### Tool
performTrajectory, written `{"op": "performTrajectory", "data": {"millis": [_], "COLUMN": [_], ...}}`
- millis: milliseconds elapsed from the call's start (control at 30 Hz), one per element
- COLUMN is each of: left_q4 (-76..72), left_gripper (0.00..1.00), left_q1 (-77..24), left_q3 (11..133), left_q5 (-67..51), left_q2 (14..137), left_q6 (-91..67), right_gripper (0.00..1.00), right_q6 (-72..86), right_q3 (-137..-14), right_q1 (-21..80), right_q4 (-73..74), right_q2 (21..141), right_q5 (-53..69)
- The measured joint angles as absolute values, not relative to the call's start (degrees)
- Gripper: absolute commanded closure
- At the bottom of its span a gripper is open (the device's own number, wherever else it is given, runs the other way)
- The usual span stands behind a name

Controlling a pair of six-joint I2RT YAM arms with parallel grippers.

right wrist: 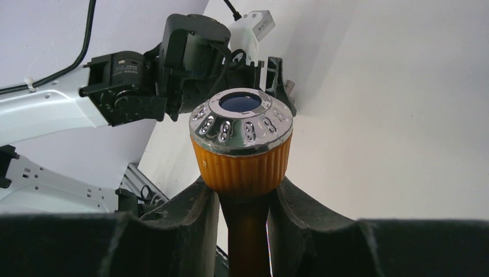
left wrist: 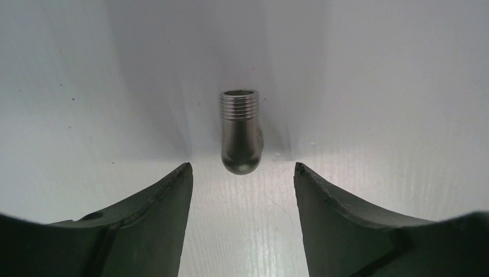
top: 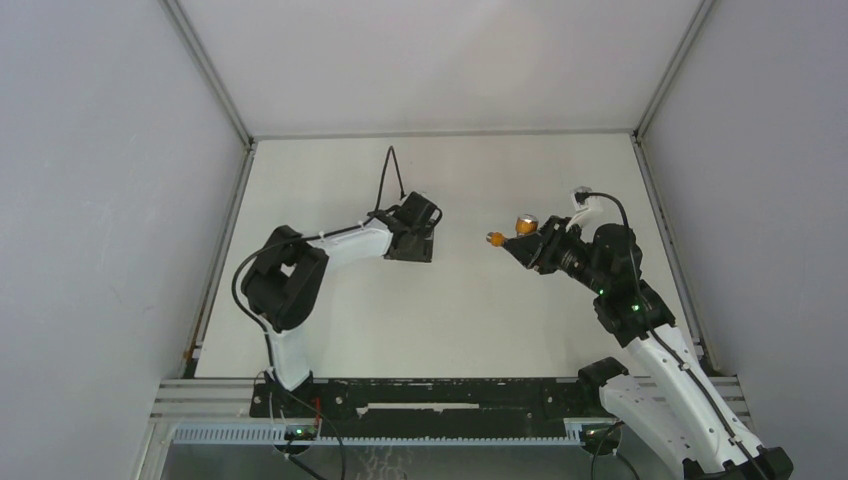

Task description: Install the water faucets

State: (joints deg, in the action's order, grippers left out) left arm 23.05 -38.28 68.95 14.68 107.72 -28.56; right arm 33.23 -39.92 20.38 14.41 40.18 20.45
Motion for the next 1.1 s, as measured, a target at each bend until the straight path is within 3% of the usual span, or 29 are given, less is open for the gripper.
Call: {"op": "performTrajectory", "data": {"millis": [633, 1100], "left_q4": [35.24, 35.57], "left_gripper": [0.55, 0.59], "left_q1": [-36.38, -35.09], "left_q3": [79.26, 80.34], "left_q5": [10.09, 8.56], "left_q2": [112.79, 114.50], "left_q6": [-29.85, -29.50], "right_gripper": [1.00, 1.00], "right_q6": [33.23, 33.26], "right_q3": [-39.92, -39.92], "right_q1": [20.38, 20.38], "right_q4": [15.07, 15.22], "right_q2": [39.86, 39.79], "right_q5": [20.45, 20.43]}}
